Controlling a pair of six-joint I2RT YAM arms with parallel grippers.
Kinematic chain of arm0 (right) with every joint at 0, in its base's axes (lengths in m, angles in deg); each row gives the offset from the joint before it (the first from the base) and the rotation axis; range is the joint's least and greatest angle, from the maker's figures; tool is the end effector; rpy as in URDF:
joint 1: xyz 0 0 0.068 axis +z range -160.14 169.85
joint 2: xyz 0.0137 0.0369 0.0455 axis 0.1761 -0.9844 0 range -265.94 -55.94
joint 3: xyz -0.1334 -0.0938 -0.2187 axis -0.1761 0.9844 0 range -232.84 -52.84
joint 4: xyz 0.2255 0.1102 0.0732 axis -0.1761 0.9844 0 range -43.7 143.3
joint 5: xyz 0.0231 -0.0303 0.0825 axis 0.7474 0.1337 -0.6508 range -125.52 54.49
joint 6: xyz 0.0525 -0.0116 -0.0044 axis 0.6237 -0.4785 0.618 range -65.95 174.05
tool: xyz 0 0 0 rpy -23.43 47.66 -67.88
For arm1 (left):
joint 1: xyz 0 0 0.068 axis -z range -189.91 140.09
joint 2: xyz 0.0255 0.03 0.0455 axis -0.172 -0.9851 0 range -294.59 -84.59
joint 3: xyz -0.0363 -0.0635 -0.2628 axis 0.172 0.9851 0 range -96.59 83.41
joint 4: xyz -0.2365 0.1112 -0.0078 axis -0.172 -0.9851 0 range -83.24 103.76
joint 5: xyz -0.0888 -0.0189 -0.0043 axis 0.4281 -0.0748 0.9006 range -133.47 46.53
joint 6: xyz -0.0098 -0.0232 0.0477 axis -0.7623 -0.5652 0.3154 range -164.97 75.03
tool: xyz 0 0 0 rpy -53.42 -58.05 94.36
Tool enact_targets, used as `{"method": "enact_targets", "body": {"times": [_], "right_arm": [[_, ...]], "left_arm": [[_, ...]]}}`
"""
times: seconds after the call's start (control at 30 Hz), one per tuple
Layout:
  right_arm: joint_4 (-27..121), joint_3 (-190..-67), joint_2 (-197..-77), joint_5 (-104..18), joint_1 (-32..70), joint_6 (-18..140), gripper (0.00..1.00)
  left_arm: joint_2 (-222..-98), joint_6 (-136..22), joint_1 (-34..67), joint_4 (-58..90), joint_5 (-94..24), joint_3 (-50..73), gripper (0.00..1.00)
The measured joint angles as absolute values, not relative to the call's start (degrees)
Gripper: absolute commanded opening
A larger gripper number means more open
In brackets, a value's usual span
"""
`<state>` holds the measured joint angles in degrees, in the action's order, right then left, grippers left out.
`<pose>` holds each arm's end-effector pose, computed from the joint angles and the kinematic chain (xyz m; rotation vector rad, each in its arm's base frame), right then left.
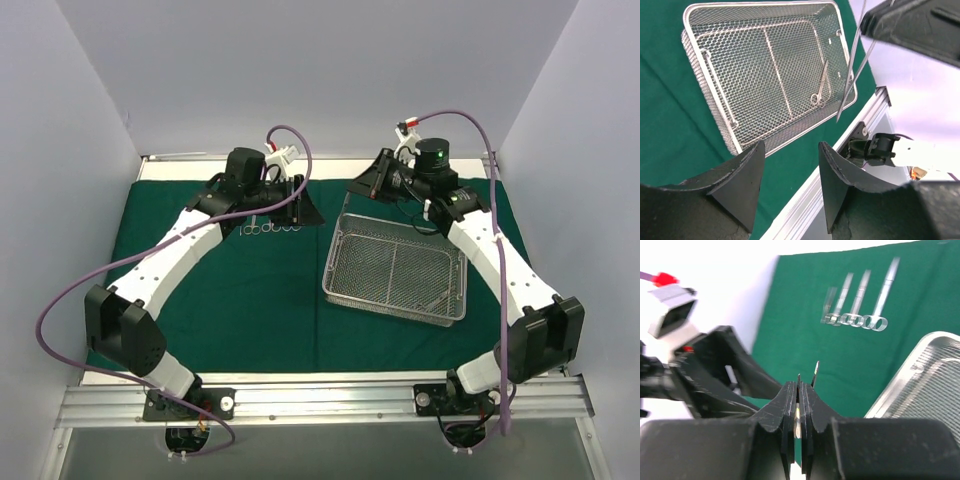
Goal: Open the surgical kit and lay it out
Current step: Pick up the medical item from the container.
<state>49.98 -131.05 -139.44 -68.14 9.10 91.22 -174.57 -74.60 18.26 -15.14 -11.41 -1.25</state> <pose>0.3168 0.1308 0.3967 -0.1646 1.8536 1.1948 0.3044 -0.1844 0.3559 0.3177 2.2868 -1.1579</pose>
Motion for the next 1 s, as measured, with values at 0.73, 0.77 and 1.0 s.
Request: {"method": "enact_targets", "body": {"times": [0.73,0.77,1.0], "right_arm": [[46.5,-130.7,-139.4,-69.4,15.5,96.3,0.00],[47.6,-130.8,-139.4,-69.3,15.5,95.7,0.00],[50.3,-130.8,-139.4,-69.4,15.4,93.2,0.00]], "left_arm": [[-174.5,-78.7,19.6,-10.7,-14.9,-1.4,0.57],[-174.5,-78.4,19.5,-11.8,-16.2,-1.4,0.57],[-170.2,-78.7,14.9,-7.9,-12.2,3.8,0.60]]}}
